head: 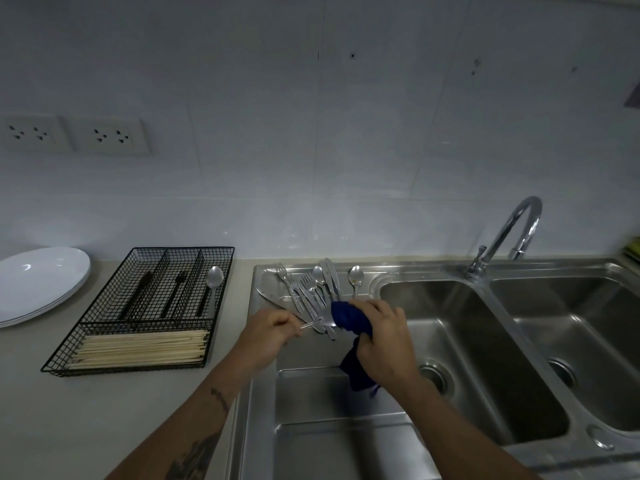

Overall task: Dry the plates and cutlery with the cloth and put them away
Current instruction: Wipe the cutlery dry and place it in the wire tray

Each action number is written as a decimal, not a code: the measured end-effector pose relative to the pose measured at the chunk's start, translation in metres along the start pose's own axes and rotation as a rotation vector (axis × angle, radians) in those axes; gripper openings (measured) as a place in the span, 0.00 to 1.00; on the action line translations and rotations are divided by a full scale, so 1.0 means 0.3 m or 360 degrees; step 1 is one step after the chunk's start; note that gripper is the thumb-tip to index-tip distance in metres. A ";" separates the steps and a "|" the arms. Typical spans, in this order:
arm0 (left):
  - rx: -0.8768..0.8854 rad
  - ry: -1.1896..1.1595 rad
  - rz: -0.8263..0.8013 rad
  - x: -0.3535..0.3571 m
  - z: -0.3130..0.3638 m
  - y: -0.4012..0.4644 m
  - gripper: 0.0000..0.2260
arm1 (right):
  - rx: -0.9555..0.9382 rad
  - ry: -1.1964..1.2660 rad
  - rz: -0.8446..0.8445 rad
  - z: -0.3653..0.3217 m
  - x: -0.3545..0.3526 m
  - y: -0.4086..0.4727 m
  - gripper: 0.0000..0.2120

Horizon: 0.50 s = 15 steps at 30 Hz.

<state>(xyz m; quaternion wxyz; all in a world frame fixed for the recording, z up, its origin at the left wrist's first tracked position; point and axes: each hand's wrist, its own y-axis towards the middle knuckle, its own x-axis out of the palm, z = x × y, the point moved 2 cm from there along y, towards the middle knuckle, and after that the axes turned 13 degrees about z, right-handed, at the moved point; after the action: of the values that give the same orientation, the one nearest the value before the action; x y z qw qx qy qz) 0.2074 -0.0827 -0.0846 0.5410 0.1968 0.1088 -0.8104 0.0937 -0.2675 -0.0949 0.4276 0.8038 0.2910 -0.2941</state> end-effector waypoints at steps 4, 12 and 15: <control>0.0060 0.0117 -0.0147 0.072 0.029 -0.012 0.06 | 0.0087 0.0126 0.0030 0.023 -0.015 0.019 0.29; 0.0115 0.0294 0.0222 0.242 0.112 -0.001 0.07 | 0.0161 0.0260 -0.0006 0.129 -0.043 0.061 0.26; -0.0358 -0.0150 0.0456 0.267 0.139 0.023 0.09 | 0.0340 0.0372 -0.0084 0.184 -0.061 0.080 0.24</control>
<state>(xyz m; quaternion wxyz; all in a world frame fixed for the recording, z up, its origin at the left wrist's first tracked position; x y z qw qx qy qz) 0.1784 -0.1684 -0.0820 0.6739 0.1104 0.1440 -0.7162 0.0865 -0.3300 -0.0947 0.2950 0.8655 0.3267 -0.2389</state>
